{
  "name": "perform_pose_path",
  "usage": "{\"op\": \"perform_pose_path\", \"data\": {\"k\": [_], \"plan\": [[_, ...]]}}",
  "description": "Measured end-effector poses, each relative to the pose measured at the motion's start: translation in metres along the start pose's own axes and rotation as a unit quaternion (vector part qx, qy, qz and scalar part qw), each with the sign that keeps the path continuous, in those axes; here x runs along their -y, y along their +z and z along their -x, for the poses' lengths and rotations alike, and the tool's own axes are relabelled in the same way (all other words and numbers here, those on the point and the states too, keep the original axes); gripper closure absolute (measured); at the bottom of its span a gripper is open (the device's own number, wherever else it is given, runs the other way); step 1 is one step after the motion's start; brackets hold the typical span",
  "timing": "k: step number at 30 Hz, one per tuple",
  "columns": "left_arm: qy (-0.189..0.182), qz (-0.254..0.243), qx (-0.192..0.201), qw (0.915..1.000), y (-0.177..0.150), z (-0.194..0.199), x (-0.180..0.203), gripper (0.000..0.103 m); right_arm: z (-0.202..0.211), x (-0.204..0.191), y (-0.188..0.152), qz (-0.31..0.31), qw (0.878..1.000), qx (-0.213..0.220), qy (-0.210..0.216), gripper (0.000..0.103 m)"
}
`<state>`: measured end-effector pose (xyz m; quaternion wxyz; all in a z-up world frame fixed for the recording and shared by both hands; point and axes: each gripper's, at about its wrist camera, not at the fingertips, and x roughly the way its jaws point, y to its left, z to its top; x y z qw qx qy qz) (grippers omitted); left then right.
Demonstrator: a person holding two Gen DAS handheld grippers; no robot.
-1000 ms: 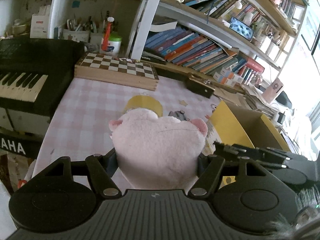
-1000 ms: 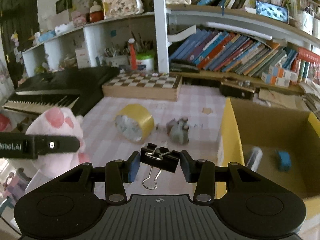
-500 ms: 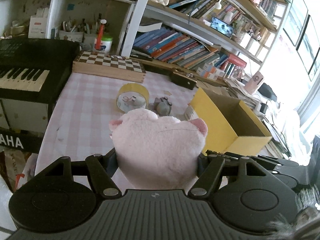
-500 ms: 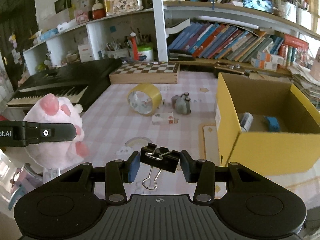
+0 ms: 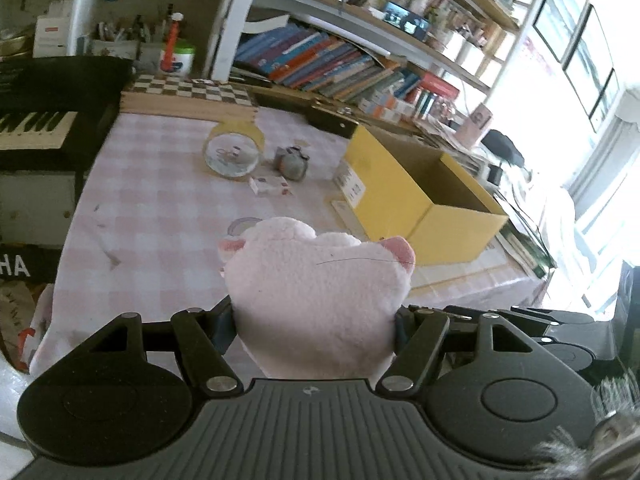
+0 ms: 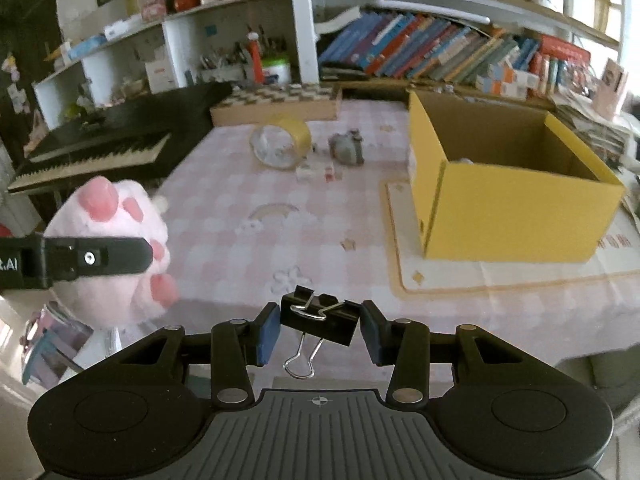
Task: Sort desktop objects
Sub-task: 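Grasp and lift the pink plush with the left tool while the right tool lifts the binder clip, then carry the plush with the left tool while the right tool carries the clip to the yellow box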
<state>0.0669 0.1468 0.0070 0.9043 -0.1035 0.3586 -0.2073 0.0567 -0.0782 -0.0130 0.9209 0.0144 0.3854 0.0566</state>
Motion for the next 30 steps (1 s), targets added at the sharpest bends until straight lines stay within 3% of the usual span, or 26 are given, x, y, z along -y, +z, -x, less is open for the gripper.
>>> {"op": "perform_pose_path", "data": {"k": [14, 30], "plan": [[-0.069, -0.068, -0.024, 0.995, 0.001, -0.021, 0.044, 0.035, 0.026, 0.035, -0.027, -0.067, 0.996, 0.002, -0.062, 0.06], [-0.125, -0.124, -0.052, 0.983, 0.015, -0.071, 0.109, 0.035, 0.03, 0.098, -0.028, -0.113, 0.989, -0.004, -0.099, 0.06]]}}
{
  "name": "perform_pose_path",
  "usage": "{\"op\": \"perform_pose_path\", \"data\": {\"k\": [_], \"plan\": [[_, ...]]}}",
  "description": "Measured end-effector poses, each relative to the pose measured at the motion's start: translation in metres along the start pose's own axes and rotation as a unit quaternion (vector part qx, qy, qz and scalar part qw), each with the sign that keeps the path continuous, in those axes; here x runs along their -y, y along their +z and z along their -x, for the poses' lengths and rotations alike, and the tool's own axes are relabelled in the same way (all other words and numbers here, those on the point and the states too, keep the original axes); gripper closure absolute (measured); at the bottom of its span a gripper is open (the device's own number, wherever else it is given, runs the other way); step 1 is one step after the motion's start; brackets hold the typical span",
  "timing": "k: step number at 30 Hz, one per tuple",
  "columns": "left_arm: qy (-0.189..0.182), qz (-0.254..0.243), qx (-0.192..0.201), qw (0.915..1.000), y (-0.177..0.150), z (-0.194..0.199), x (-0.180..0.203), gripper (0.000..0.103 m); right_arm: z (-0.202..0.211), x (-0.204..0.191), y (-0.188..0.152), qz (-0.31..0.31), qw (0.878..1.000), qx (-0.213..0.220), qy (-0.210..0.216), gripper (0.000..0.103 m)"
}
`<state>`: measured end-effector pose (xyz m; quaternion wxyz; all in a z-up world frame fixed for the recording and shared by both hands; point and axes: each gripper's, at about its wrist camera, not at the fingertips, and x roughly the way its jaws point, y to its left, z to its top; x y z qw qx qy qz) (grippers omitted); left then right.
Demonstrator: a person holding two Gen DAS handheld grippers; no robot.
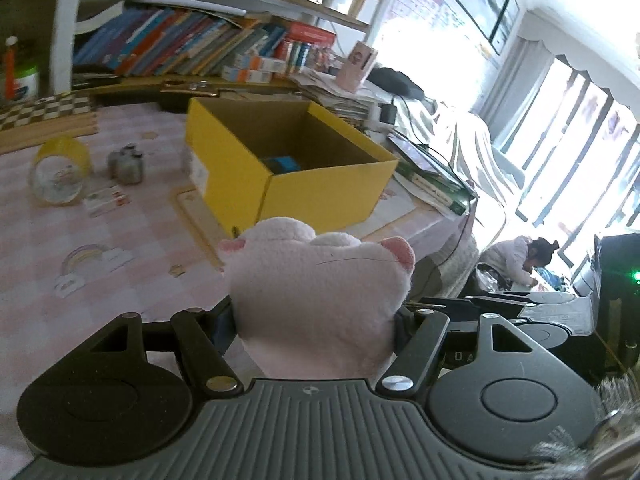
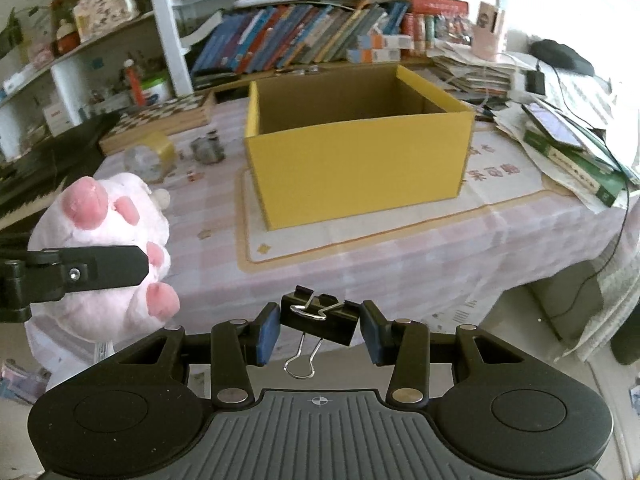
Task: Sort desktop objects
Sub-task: 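Carry the plush with the left tool while the right tool carries the clip to the yellow box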
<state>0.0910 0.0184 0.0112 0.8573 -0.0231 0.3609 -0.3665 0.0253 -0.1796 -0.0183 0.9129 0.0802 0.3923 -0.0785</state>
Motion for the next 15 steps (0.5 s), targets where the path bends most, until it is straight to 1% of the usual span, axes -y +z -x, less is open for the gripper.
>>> {"op": "perform_pose_path", "data": {"k": [8, 15], "plan": [[-0.004, -0.013, 0.005, 0.9999, 0.026, -0.031, 0.016, 0.035, -0.014, 0.03, 0.018, -0.004, 1.0, -0.005, 0.0, 0.06], [0.005, -0.028, 0.029, 0.9992, 0.065, -0.057, 0.027, 0.035, -0.025, 0.057, 0.055, 0.003, 1.0, 0.023, 0.008, 0.06]]}}
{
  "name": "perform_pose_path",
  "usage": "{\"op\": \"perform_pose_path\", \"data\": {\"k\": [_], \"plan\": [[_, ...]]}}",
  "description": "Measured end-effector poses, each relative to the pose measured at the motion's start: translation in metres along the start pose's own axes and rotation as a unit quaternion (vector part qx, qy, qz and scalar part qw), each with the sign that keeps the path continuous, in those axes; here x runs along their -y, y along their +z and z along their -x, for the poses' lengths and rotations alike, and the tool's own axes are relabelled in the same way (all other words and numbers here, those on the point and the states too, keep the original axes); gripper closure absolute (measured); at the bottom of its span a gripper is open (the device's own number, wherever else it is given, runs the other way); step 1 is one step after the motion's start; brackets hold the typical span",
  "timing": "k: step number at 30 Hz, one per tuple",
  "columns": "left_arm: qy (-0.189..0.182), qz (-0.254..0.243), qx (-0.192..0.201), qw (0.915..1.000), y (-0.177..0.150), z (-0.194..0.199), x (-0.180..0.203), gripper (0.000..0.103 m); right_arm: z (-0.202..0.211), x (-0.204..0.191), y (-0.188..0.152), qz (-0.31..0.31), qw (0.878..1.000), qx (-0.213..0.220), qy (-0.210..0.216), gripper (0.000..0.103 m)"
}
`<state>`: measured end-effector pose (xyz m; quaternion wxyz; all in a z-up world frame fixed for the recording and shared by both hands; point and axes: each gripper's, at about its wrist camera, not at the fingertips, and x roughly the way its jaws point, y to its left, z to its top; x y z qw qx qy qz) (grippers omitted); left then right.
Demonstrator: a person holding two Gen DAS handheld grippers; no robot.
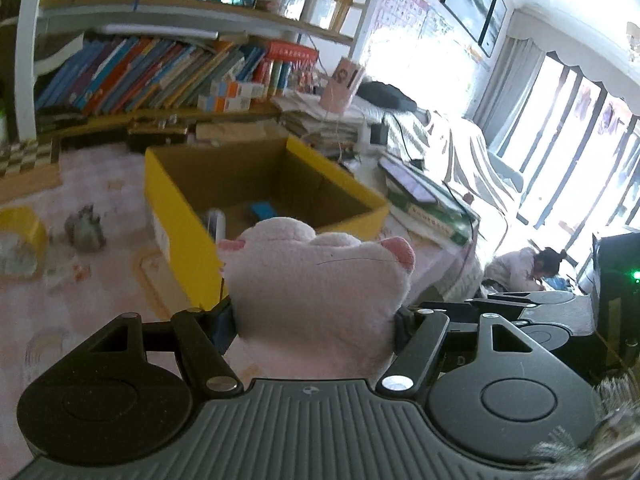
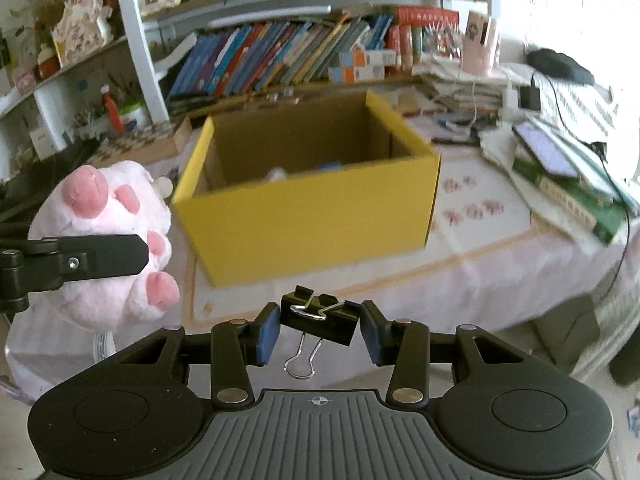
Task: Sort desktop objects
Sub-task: 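Carry the plush with the left tool while the right tool carries the clip to the yellow box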
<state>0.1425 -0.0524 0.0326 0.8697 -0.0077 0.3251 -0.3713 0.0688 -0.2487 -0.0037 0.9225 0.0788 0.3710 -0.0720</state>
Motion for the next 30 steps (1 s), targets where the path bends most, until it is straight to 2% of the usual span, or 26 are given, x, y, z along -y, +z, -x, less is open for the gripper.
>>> {"op": "perform_pose_path", "data": {"k": [7, 12, 16, 21, 28, 30], "plan": [[0.036, -0.009, 0.051, 0.998, 0.05, -0.029, 0.004, 0.035, -0.015, 0.024, 0.055, 0.041, 0.998, 0.044, 0.019, 0.06], [0.068, -0.014, 0.055, 0.9961, 0.072, -0.06, 0.002, 0.035, -0.033, 0.036, 0.086, 0.078, 0.994, 0.061, 0.038, 0.06], [0.091, -0.027, 0.037, 0.9948, 0.078, -0.089, 0.0, 0.035, -0.054, 0.042, 0.105, 0.104, 0.991, 0.062, 0.053, 0.06], [0.111, -0.041, -0.005, 0.993, 0.075, -0.128, -0.003, 0.035, -0.081, 0.046, 0.121, 0.135, 0.987, 0.048, 0.076, 0.06], [0.138, -0.026, -0.071, 0.9875, 0.068, -0.169, -0.018, 0.035, -0.131, 0.037, 0.133, 0.196, 0.975, -0.003, 0.1, 0.06], [0.146, -0.052, -0.081, 0.9846, 0.068, -0.175, -0.015, 0.035, -0.142, 0.033, 0.133, 0.222, 0.969, -0.016, 0.106, 0.06]]}}
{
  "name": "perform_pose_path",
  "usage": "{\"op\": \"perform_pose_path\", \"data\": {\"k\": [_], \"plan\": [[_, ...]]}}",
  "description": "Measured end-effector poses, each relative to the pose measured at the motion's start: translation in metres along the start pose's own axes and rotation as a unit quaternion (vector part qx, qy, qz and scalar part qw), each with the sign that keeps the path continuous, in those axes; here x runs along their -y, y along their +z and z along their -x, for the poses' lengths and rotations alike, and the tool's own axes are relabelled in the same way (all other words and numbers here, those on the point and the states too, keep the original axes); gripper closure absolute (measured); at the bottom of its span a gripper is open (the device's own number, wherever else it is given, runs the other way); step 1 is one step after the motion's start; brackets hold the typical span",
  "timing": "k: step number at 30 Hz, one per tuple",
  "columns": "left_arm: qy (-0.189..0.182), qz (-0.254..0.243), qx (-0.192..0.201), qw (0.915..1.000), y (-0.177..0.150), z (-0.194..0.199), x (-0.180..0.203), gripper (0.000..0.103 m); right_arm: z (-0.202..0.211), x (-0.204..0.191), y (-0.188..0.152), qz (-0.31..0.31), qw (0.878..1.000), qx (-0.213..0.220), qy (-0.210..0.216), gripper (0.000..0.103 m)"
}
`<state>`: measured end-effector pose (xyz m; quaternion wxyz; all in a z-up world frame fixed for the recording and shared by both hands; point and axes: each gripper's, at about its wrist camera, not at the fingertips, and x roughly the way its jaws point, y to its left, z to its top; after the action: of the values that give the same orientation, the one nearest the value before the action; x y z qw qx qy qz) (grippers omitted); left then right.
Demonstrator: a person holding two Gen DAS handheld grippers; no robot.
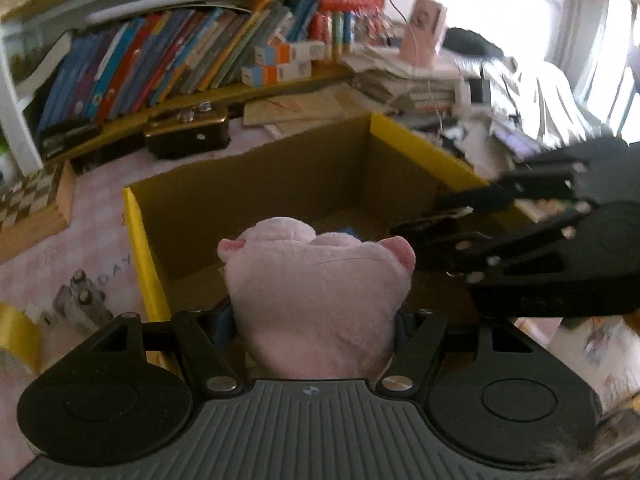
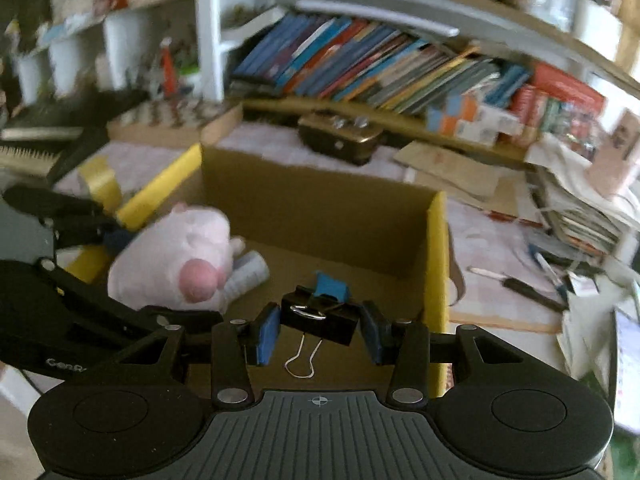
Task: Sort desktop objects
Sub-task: 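Carry the plush with the left tool while the right tool carries the clip to the yellow box, then lower into the yellow box and open the left tool while the right tool releases the clip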
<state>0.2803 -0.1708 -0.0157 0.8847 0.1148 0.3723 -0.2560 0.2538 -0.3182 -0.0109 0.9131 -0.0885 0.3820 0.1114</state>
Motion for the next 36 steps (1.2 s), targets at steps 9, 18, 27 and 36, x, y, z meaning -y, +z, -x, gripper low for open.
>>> {"op": "perform_pose_path", "data": {"k": [9, 18, 27, 36], "plan": [[0.006, -0.023, -0.024, 0.9994, 0.007, -0.011, 0.005, 0.03, -0.042, -0.004, 0.009, 0.11, 0.991, -0.075, 0.035, 0.06], [0.024, -0.025, -0.027, 0.999, 0.009, -0.012, 0.005, 0.024, -0.056, -0.003, 0.009, 0.123, 0.984, -0.116, 0.064, 0.059], [0.039, -0.013, 0.048, 0.998, 0.01, 0.022, 0.01, 0.004, -0.038, 0.005, 0.013, 0.091, 0.992, -0.067, 0.065, 0.048], [0.062, 0.031, 0.152, 0.986, 0.007, 0.08, 0.004, 0.0, 0.008, 0.012, 0.016, 0.017, 0.999, 0.023, 0.03, 0.036]]}}
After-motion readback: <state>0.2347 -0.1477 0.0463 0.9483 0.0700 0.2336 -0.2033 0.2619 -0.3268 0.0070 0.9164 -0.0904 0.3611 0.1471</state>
